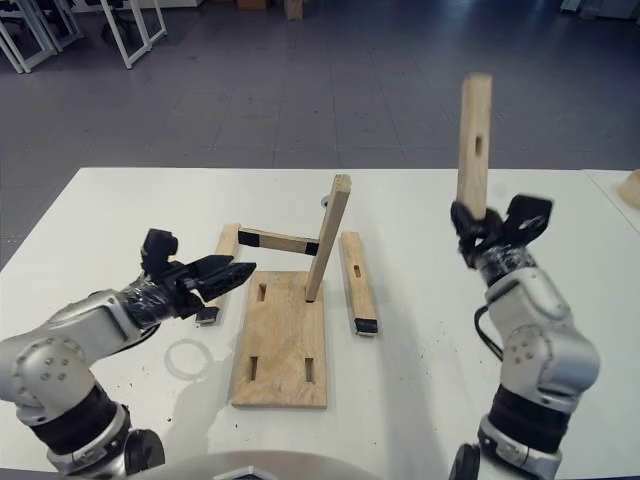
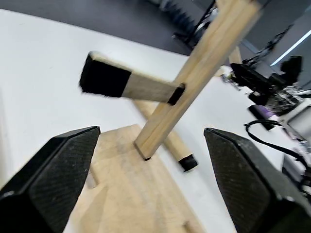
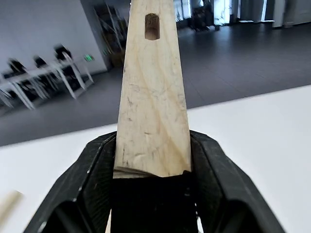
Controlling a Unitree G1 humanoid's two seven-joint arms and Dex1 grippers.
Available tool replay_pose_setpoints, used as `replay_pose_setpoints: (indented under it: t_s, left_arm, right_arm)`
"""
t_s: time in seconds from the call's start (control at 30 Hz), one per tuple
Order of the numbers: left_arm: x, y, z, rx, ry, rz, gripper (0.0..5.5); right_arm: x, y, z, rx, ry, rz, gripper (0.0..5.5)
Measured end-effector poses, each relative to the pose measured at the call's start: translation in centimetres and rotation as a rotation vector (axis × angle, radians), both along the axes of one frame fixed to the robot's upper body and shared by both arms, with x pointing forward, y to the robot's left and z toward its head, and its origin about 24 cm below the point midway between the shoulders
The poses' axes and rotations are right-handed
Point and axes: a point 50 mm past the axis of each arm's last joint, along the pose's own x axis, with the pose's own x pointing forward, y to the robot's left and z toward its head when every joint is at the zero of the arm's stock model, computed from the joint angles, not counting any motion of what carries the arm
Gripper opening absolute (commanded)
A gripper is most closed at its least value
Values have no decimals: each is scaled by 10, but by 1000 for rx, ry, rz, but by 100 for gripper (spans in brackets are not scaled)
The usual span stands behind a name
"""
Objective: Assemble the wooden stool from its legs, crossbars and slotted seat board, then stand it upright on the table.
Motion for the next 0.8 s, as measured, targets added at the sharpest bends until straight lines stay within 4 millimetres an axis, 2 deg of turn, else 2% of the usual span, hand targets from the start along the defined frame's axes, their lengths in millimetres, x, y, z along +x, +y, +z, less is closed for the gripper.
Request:
replay_pose_setpoints:
  t_s: [0.07, 0.2, 0.23, 0.3, 0.33, 0.47, 0.73, 0.8]
  left_arm:
    - [-1, 4, 4, -133, -13, -90, 397]
    - [10, 8, 7, -303, -1, -191, 397]
    - [13, 7, 9, -340, 2, -220, 397]
    - [21, -1, 18, -397, -10, -302, 397]
    - [22, -4, 20, -408, -11, -327, 397]
    - [27, -11, 27, -450, -8, -389, 397]
    - [28, -18, 35, -459, 14, -460, 397]
    - [29, -19, 37, -465, 19, -466, 362]
  right_arm:
    - [-2, 10, 15, 149, -84, 156, 205]
    - [-18, 37, 25, 381, -143, 564, 205]
    - [-24, 45, 26, 409, -131, 700, 205]
    - [-42, 77, 28, 393, -66, 1066, 205]
    - [-44, 84, 26, 390, -43, 1123, 205]
    - [-45, 104, 17, 348, 54, 1274, 205]
    - [-44, 118, 0, 271, 146, 1345, 205]
    - [-44, 120, -3, 255, 159, 1357, 205]
